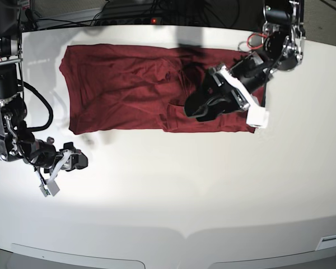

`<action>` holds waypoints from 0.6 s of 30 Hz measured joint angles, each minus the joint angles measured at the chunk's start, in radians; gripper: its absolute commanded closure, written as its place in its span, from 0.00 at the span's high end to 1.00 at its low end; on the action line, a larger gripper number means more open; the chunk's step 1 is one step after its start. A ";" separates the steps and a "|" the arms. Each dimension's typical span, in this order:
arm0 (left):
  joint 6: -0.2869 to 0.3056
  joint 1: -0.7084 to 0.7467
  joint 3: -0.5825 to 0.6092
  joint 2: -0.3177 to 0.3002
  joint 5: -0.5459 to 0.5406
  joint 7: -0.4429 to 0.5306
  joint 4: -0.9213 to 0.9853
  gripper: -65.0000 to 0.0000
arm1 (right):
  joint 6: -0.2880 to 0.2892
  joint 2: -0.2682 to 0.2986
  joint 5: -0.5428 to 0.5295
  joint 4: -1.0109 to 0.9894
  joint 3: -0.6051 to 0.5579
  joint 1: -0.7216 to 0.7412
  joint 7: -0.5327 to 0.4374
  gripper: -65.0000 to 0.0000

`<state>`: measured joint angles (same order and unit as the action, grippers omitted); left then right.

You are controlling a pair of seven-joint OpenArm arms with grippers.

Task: Fold the T-shirt properly
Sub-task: 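Fold the held strip end back over the shirt with the left gripper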

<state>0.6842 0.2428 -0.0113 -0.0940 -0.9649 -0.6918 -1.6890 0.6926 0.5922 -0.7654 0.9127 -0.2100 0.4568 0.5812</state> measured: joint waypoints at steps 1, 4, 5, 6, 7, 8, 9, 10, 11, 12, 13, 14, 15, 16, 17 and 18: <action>0.001 -0.005 0.000 -0.011 -0.001 -0.014 0.000 0.42 | 0.000 0.000 0.000 0.000 0.000 0.000 0.000 0.40; 0.000 -0.007 -0.001 -0.065 0.072 -0.027 0.000 0.42 | 0.000 0.000 0.000 0.000 0.000 0.000 0.000 0.40; 0.000 -0.007 -0.001 -0.084 0.104 -0.028 0.000 0.42 | 0.000 0.000 0.000 0.000 0.000 0.000 0.000 0.40; 0.000 -0.006 -0.001 -0.104 0.112 -0.036 0.000 0.42 | 0.000 0.000 0.000 0.000 0.000 0.000 0.000 0.40; 0.000 -0.005 -0.001 -0.122 0.112 -0.042 0.000 0.42 | 0.000 0.000 0.000 0.000 0.000 0.000 0.000 0.40; 0.000 -0.003 -0.001 -0.138 0.112 -0.041 0.000 0.42 | 0.000 0.000 0.000 0.000 0.000 0.000 0.000 0.40; 0.000 0.001 -0.001 -0.154 0.113 -0.040 0.000 0.42 | 0.000 0.000 0.000 0.000 0.000 0.000 0.000 0.40; 0.001 0.005 -0.001 -0.163 0.146 -0.020 -0.001 0.42 | 0.000 0.000 -0.001 0.000 0.000 0.000 0.000 0.40; 0.000 0.008 -0.001 -0.167 0.195 -0.001 -0.001 0.42 | 0.000 0.000 0.000 0.000 0.000 0.000 0.000 0.40; 0.000 0.013 -0.001 -0.166 0.255 0.034 -0.001 0.42 | 0.000 0.000 -0.001 0.000 0.000 0.000 0.000 0.40; 0.000 0.016 0.002 -0.163 0.298 0.069 -0.001 0.42 | 0.000 0.000 -0.001 0.000 0.000 0.000 0.000 0.40; -0.007 0.020 0.003 -0.157 0.340 0.111 -0.001 0.42 | 0.000 0.000 -0.001 0.000 0.000 0.000 -0.001 0.40; -0.049 0.021 0.003 -0.146 0.365 0.147 -0.001 0.42 | 0.000 0.000 -0.001 0.000 0.000 0.000 -0.001 0.40; -0.100 0.020 0.005 -0.136 0.393 0.176 -0.001 0.42 | 0.000 0.000 -0.001 0.000 0.000 0.000 0.000 0.40; -0.156 0.016 0.005 -0.125 0.410 0.188 -0.001 0.42 | 0.000 0.000 0.000 0.000 0.000 0.000 0.000 0.40; -0.204 0.011 0.005 -0.115 0.436 0.190 -0.001 0.42 | 0.000 0.000 0.000 0.000 0.000 0.000 0.000 0.40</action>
<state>0.4801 0.2535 -0.0063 -0.2092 -0.5289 -0.5014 -1.6897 0.6926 0.5926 -0.7658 0.9127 -0.2100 0.4564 0.5808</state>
